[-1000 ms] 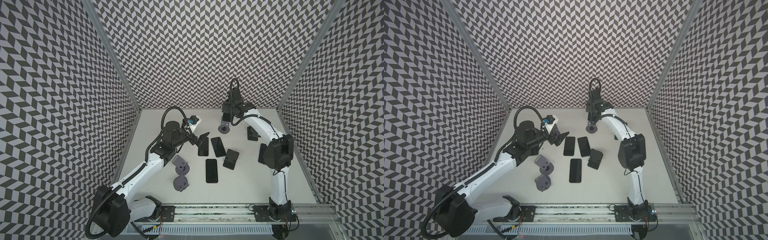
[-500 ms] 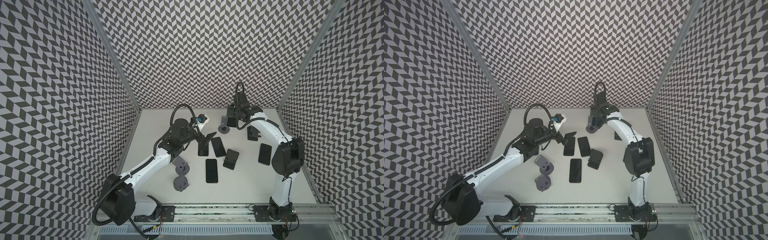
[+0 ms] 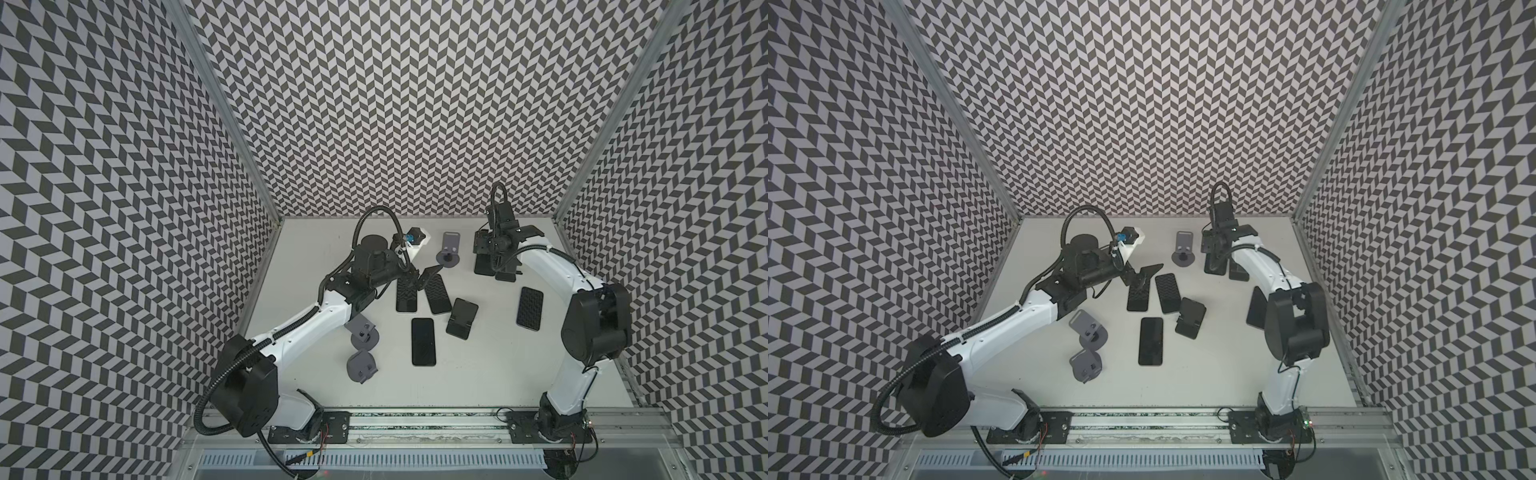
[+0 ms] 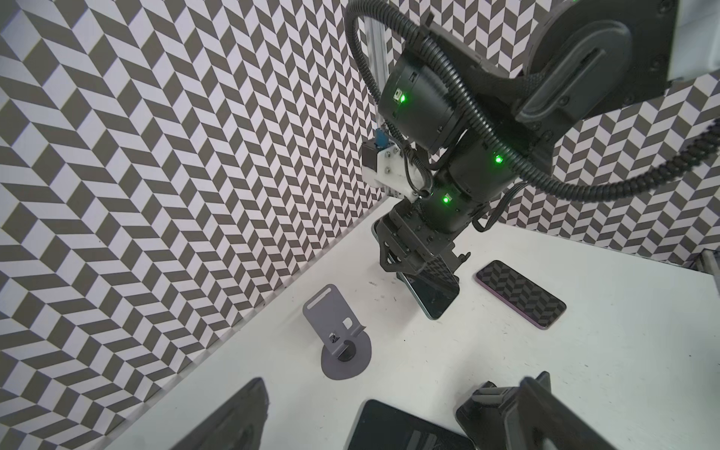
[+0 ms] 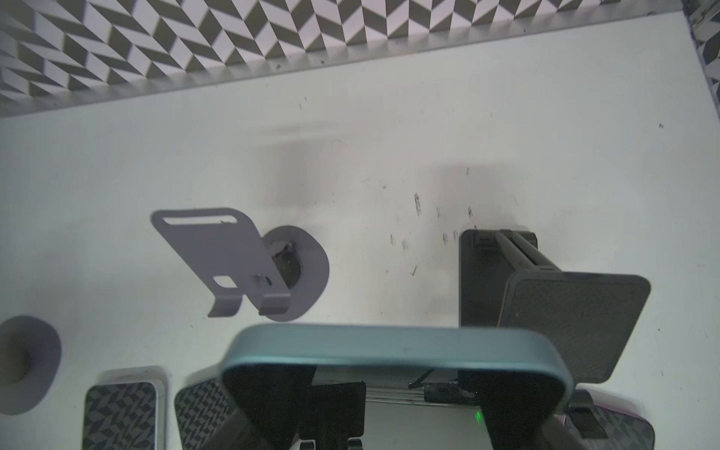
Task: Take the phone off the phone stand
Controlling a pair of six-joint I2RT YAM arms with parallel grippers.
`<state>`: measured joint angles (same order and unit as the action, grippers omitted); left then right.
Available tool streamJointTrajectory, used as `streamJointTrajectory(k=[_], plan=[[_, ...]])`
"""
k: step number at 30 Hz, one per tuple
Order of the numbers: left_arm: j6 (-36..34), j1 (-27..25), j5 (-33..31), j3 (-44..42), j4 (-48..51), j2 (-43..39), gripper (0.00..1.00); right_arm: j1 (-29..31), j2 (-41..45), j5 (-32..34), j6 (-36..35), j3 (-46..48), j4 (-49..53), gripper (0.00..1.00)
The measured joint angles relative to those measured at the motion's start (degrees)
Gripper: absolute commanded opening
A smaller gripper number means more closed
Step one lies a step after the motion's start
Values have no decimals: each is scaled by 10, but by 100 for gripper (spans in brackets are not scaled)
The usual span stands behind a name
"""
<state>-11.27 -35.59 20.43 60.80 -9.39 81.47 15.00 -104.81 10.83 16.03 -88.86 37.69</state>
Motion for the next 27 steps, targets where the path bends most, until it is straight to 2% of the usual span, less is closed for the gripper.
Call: streamJointTrajectory(k=[14,27], plan=[[9,-4,-22,12,1,2,100,-2,-64,-39,-20,0,9,54],[9,-4,-33,29,10,16,100,-2,-115,-45,-21,-17,13,55]])
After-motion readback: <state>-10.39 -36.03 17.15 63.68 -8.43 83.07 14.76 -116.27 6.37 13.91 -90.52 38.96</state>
